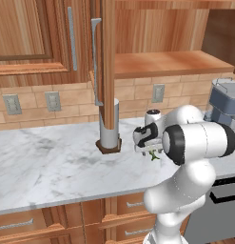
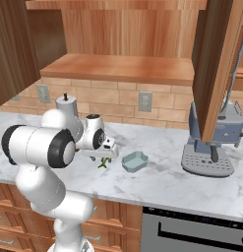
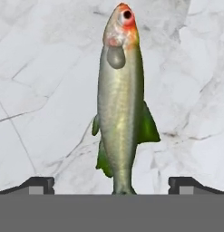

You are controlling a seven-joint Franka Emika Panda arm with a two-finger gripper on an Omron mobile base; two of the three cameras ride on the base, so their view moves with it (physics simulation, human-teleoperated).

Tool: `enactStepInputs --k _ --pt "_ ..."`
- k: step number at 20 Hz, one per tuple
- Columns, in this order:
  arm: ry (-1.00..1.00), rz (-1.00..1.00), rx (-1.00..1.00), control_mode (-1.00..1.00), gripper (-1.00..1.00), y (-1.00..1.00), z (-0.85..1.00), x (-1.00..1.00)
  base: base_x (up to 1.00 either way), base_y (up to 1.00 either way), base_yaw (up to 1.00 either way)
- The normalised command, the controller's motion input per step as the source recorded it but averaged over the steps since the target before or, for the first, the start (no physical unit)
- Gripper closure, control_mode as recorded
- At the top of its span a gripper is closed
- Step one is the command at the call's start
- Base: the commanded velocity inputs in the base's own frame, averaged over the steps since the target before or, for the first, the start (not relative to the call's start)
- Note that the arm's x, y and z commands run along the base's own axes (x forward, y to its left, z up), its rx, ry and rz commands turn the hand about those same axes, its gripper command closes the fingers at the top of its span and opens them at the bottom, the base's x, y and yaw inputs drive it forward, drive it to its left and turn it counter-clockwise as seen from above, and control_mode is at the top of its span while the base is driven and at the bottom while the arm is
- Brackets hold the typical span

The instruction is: Retrieve the tupperware from the cabinet, then place the raw meat into the tupperware to avoid contamination.

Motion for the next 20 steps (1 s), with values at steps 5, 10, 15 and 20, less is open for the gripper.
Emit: enactStepInputs --k 5,10,15,20 --pt "0.01 -0.02 0.08 -1.0 -1.0 -0.04 -0.27 0.0 0.0 0.0 0.0" --pt "0.0 0.0 0.06 -1.0 -1.0 0.0 -0.21 0.0 0.0 0.0 0.0" --pt "0.0 0.0 0.03 -1.0 1.0 0.0 -0.17 0.01 0.0 0.0 0.0" --pt "-0.01 0.0 0.01 -1.0 1.0 0.0 -0.12 0.0 0.0 0.0 0.0"
